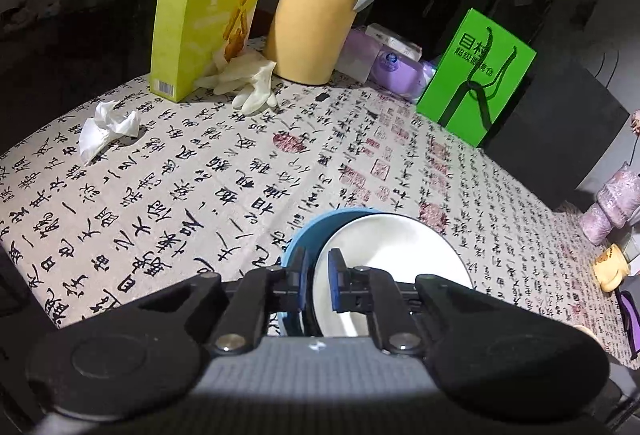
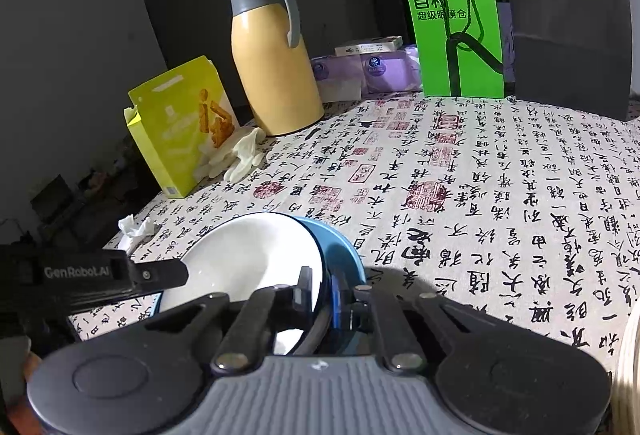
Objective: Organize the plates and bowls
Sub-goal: 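Open both tools to release the white bowl inside the blue bowl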
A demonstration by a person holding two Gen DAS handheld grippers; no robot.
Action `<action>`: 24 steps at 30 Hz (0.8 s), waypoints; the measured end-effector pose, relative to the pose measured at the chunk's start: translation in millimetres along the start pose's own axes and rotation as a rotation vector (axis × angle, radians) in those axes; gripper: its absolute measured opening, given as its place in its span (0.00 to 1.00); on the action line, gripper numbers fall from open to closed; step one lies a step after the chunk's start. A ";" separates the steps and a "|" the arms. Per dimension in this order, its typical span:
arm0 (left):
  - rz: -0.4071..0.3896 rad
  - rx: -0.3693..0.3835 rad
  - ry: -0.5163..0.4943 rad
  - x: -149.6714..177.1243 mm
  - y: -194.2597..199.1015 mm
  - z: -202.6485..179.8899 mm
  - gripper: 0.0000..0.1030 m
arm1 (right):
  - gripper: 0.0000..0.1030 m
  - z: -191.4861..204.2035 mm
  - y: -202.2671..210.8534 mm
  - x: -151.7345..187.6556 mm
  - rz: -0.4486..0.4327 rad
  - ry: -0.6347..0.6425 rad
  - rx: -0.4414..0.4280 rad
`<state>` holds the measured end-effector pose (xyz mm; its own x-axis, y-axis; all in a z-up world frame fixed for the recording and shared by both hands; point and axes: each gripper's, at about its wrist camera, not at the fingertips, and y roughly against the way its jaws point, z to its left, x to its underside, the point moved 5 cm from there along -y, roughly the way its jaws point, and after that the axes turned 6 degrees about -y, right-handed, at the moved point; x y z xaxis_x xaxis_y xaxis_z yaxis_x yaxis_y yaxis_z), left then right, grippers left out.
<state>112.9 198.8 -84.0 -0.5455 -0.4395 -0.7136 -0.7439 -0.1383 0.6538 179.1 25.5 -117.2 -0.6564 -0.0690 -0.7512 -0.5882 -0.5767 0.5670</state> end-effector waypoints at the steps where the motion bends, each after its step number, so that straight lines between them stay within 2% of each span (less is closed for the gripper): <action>1: 0.006 -0.002 0.004 0.4 -1.6 1.0 0.11 | 0.08 0.2 0.0 0.2 0.000 0.004 0.002; 6: 0.015 0.003 0.012 1.7 -4.6 3.4 0.11 | 0.09 0.4 -0.3 -0.6 0.009 0.009 0.000; 11: 0.021 0.012 0.024 4.0 -4.7 6.5 0.11 | 0.11 -7.0 2.3 -3.2 0.028 -0.052 -0.039; 14: 0.021 0.018 0.027 4.5 -4.3 7.5 0.11 | 0.11 -6.5 8.8 -4.2 0.009 -0.047 -0.047; 18: 0.019 0.038 0.032 5.1 -2.3 5.2 0.11 | 0.07 -5.2 13.2 -5.3 0.000 -0.041 -0.045; 24: 0.015 0.045 0.041 4.0 -1.4 4.6 0.11 | 0.06 -7.2 12.7 -4.8 -0.004 -0.062 -0.041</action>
<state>110.0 201.4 -89.0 -0.5411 -0.4773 -0.6924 -0.7529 -0.0918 0.6517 178.3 12.6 -108.8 -0.6827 -0.0171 -0.7305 -0.5720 -0.6097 0.5488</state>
